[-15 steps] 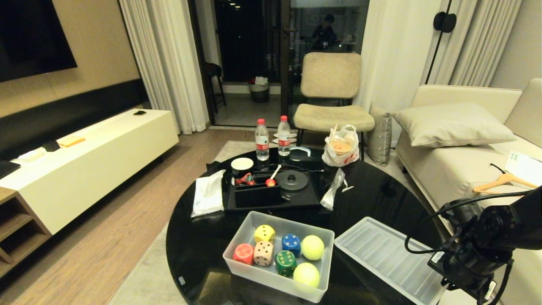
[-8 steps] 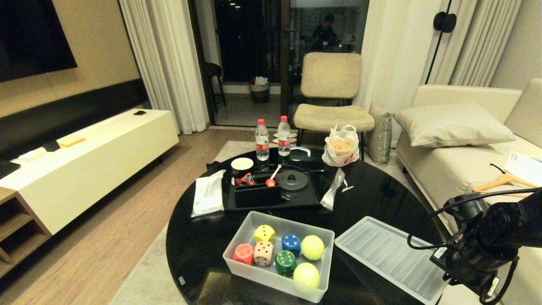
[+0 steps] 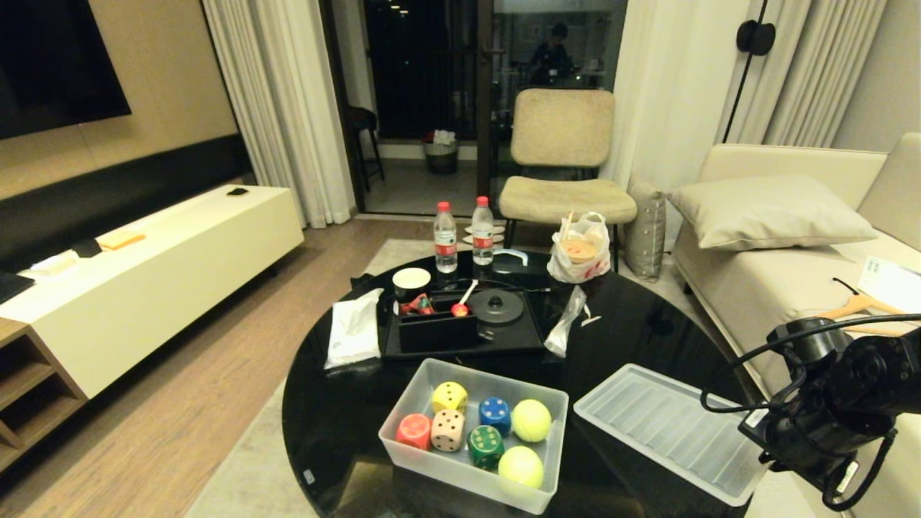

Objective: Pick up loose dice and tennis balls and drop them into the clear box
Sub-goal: Close the lid

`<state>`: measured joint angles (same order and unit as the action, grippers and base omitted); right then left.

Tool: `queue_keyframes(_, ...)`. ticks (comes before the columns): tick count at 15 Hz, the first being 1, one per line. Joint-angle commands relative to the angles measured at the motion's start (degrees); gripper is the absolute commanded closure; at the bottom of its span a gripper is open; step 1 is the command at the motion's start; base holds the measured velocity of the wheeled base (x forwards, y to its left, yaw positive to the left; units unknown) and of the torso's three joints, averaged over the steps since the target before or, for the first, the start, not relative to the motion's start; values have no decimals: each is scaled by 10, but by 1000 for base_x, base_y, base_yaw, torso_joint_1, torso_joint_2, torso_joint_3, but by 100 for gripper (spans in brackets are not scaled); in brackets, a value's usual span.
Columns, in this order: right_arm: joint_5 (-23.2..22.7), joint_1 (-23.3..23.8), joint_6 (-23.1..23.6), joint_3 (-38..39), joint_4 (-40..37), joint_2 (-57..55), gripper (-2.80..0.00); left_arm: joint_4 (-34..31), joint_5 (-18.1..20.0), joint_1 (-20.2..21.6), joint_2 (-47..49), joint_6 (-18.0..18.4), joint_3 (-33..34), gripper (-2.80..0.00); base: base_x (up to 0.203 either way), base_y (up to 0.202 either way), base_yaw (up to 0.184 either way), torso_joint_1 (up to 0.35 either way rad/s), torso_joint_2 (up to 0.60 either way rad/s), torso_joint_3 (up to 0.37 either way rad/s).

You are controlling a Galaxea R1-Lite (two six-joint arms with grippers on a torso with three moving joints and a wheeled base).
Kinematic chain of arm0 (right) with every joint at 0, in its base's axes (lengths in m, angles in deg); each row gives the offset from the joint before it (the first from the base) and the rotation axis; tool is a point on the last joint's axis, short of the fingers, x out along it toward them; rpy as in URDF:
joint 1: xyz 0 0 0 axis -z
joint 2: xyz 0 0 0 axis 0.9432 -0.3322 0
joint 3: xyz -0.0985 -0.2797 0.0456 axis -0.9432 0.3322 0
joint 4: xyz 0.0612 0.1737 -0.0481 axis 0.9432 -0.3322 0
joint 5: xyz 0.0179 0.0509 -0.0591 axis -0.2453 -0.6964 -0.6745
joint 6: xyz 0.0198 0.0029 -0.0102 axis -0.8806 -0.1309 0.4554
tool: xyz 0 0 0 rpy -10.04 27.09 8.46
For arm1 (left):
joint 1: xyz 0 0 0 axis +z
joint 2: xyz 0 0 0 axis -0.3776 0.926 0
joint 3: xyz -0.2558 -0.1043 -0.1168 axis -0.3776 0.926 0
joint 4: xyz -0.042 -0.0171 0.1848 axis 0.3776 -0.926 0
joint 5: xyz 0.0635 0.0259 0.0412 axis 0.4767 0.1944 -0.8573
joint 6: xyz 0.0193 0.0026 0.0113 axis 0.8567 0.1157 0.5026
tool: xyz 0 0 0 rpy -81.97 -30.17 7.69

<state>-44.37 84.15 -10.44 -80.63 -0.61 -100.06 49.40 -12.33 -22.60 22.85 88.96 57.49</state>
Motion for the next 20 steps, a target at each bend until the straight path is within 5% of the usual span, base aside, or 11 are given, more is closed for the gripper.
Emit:
queue_keyframes(1,-10,2,-3,-1,0,11,0,0,0,0,1,0,1,0,0,0,0,0,0,0)
queue_keyframes(20,-32,3,-7,-29,-1,61,0,0,0,0,1,0,1,0,0,0,0,0,0,0)
